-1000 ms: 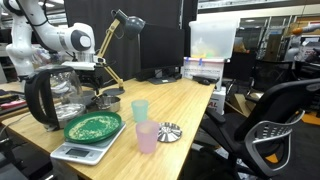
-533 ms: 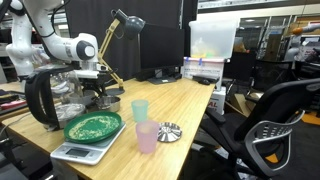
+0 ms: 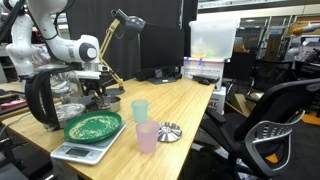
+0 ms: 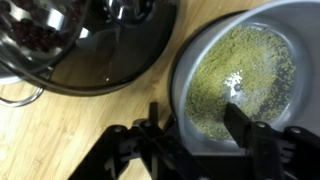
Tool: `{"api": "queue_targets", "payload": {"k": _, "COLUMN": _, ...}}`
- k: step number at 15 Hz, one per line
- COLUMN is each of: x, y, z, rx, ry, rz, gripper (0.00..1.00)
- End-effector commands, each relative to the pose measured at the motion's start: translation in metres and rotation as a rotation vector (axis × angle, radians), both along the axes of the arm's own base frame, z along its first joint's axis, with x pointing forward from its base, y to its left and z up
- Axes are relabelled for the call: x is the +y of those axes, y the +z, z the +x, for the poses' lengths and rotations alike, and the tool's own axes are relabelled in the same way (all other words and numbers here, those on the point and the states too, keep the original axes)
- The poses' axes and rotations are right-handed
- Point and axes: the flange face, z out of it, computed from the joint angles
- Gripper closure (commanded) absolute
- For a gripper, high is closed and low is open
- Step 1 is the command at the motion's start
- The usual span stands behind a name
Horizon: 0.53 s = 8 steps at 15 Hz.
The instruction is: Move the gray bowl to the right of the silver pot
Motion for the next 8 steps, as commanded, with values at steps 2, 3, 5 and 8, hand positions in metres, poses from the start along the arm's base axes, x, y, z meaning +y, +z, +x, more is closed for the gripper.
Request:
{"api": "queue_targets", "payload": {"k": 2, "x": -0.0016, "y": 0.0046, "z": 0.0084, "rx": -0.013, "ry": -0.011, "rz": 0.004, "gripper": 0.67}}
{"api": "queue_targets", "payload": {"k": 3, "x": -0.0026, "y": 0.0045, "z": 0.0085, "rx": -0.011, "ry": -0.014, "rz": 0.004, "gripper": 0.73}}
{"api": "queue_targets", "payload": {"k": 5, "x": -0.0036, "y": 0.0040, "z": 0.0083, "rx": -0.007, "ry": -0.018, "rz": 0.005, "gripper": 0.88}}
{"api": "queue_targets", "payload": {"k": 8, "x": -0.0037, "y": 0.0048, "z": 0.0084, "rx": -0.007, "ry": -0.019, "rz": 0.005, "gripper": 0.92}}
